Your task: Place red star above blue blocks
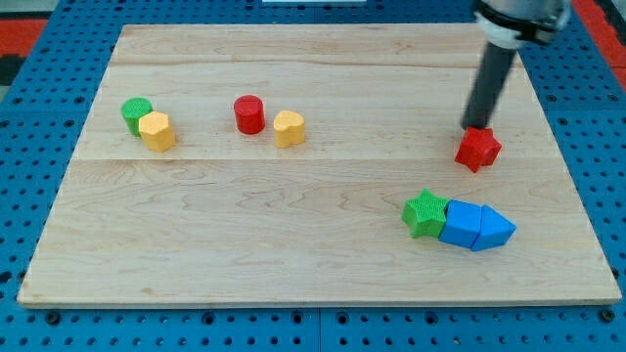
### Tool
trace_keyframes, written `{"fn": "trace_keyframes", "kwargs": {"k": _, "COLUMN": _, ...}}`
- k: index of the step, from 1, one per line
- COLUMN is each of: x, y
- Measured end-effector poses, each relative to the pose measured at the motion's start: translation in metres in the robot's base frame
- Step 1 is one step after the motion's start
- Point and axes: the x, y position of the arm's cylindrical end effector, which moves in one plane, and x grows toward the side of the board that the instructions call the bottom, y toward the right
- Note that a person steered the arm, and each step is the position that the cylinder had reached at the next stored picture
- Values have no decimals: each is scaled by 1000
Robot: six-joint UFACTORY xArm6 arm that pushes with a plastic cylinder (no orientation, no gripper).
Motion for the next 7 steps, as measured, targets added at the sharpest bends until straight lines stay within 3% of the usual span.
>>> {"fn": "trace_keyframes", "kwargs": {"k": 1, "x": 42, "y": 2}}
{"fn": "trace_keyframes", "kwargs": {"k": 2, "x": 48, "y": 0}}
{"fn": "trace_keyframes", "kwargs": {"k": 3, "x": 28, "y": 1}}
{"fn": "trace_keyframes", "kwargs": {"k": 5, "x": 49, "y": -13}}
{"fn": "trace_keyframes", "kwargs": {"k": 7, "x": 3, "y": -11}}
